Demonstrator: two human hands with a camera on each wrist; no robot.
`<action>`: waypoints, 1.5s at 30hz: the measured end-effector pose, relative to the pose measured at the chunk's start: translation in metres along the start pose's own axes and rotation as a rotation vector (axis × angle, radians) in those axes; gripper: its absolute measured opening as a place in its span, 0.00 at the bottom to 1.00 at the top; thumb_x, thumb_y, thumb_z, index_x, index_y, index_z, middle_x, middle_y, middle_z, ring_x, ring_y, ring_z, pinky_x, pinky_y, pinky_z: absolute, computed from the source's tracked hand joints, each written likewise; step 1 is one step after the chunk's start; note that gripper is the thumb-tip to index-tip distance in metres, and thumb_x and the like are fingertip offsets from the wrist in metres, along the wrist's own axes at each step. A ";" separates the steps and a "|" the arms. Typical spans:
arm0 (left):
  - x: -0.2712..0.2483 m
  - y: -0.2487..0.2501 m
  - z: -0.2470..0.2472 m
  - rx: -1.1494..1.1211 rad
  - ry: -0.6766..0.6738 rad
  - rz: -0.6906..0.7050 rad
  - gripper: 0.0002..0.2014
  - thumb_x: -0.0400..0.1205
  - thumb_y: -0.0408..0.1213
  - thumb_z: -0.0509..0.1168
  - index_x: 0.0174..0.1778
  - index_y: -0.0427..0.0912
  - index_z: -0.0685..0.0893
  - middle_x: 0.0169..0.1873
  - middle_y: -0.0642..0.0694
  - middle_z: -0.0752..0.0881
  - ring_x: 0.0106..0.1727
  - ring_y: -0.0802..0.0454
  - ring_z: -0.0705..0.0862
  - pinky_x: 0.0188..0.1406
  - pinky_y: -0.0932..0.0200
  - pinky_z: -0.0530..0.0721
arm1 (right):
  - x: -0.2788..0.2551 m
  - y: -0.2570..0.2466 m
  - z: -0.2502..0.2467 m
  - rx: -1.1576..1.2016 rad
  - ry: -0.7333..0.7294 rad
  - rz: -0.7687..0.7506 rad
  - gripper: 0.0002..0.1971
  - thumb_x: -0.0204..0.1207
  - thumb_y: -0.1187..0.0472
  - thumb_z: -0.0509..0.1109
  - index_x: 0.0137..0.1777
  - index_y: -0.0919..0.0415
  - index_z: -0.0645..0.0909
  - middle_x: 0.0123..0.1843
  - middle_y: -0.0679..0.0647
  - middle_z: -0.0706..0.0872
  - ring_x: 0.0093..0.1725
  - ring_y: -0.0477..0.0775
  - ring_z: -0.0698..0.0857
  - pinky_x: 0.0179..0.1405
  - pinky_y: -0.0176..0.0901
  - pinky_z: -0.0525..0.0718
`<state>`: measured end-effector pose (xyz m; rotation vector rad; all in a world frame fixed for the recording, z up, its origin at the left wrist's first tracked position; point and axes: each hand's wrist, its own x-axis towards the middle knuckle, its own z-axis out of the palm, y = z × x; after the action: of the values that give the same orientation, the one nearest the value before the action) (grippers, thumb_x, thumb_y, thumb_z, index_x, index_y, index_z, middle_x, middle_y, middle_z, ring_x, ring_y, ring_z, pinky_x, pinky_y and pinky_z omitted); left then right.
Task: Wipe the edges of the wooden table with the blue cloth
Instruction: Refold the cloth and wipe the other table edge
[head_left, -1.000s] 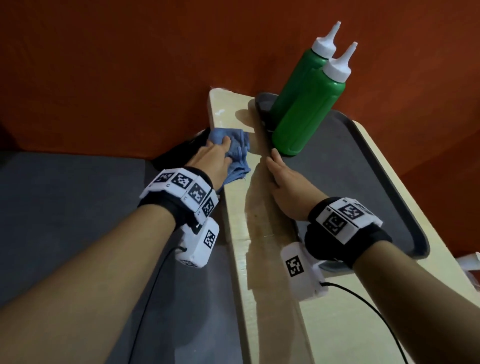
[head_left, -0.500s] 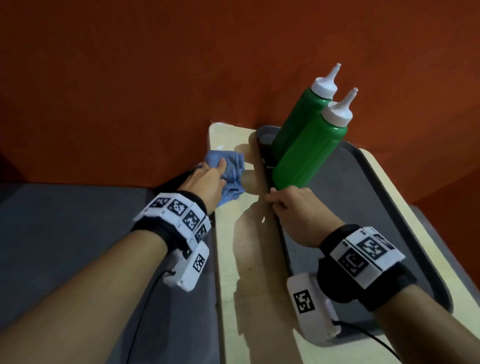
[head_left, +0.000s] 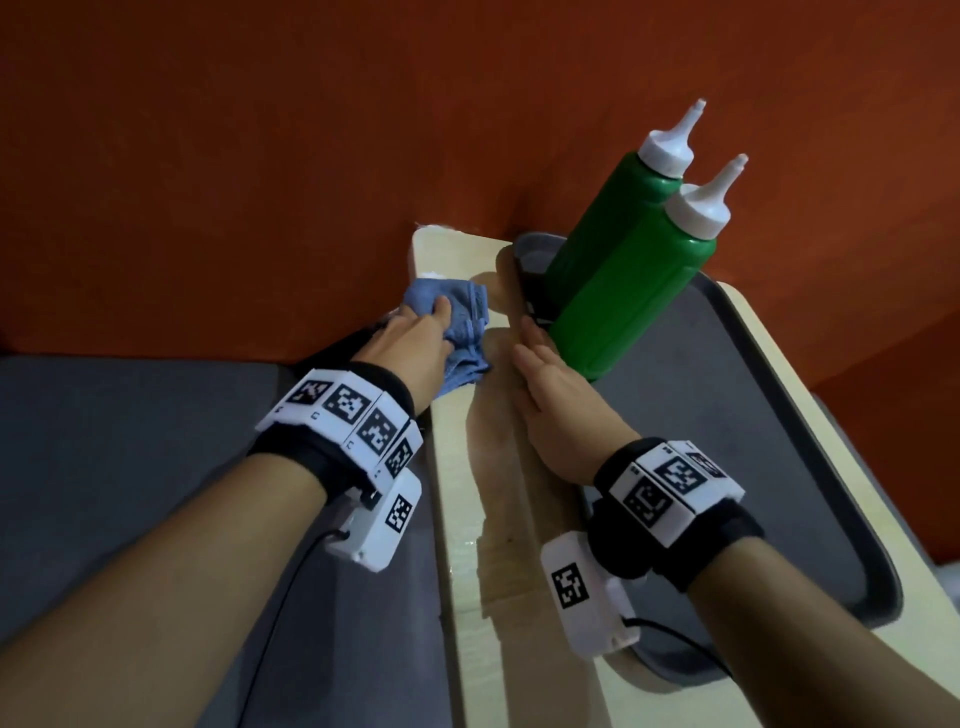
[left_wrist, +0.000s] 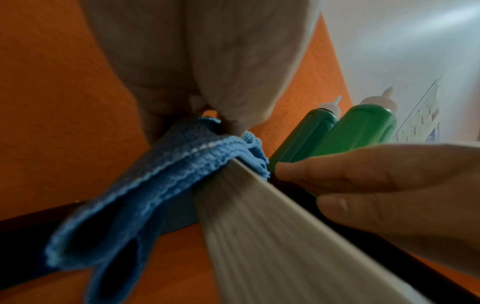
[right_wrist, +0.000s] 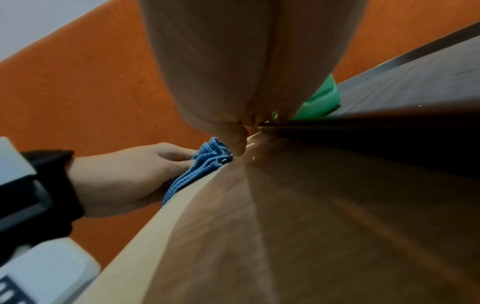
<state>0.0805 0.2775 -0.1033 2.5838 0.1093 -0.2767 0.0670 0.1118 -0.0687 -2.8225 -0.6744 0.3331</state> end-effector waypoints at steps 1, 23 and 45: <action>0.005 0.000 -0.002 -0.005 -0.004 0.001 0.28 0.89 0.42 0.49 0.85 0.45 0.48 0.80 0.30 0.62 0.76 0.33 0.69 0.74 0.44 0.71 | 0.000 0.001 0.002 0.003 -0.007 -0.004 0.23 0.83 0.72 0.52 0.79 0.69 0.61 0.87 0.60 0.46 0.86 0.55 0.45 0.78 0.34 0.42; 0.069 -0.006 -0.036 -0.042 0.005 -0.029 0.28 0.89 0.39 0.49 0.86 0.43 0.48 0.77 0.29 0.67 0.73 0.33 0.73 0.65 0.49 0.74 | 0.003 0.008 0.017 0.022 -0.073 0.014 0.24 0.85 0.67 0.51 0.80 0.68 0.56 0.87 0.56 0.40 0.84 0.53 0.32 0.84 0.49 0.40; 0.039 -0.015 -0.013 0.032 0.016 0.060 0.27 0.88 0.38 0.49 0.85 0.44 0.51 0.76 0.31 0.68 0.71 0.34 0.75 0.70 0.46 0.74 | 0.002 0.007 0.017 0.025 -0.062 -0.004 0.23 0.85 0.65 0.52 0.79 0.69 0.58 0.87 0.57 0.44 0.84 0.54 0.33 0.84 0.48 0.40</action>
<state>0.1190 0.2979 -0.1079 2.6164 0.0329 -0.2374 0.0670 0.1089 -0.0868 -2.7973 -0.6841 0.4263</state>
